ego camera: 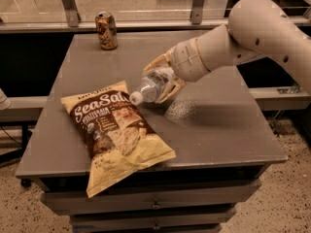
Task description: Move blue plastic bottle near brown chip bag
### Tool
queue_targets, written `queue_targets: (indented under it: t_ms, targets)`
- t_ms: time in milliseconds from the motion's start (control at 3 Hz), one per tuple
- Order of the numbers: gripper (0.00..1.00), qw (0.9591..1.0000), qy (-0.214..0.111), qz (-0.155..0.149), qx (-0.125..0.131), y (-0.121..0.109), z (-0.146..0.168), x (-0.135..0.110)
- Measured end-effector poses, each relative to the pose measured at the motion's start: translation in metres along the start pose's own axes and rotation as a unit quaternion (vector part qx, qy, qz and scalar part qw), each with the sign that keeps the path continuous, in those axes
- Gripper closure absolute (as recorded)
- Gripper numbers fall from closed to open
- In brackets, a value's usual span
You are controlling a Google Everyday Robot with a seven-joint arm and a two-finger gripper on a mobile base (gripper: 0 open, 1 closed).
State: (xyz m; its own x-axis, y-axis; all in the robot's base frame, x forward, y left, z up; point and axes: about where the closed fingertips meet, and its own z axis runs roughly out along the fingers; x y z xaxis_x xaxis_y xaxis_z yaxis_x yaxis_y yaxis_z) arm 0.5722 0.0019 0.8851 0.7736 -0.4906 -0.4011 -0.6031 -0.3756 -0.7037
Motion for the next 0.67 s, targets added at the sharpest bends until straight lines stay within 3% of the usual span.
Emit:
queue_targets:
  t_ms: [333,667]
  targets:
    - [1.00,0.9983,-0.041,-0.042,0.001,0.0026,-0.0051,0.0107]
    - [0.82,0.9950,-0.066,-0.075,-0.004,0.0052,-0.0115,0.0150]
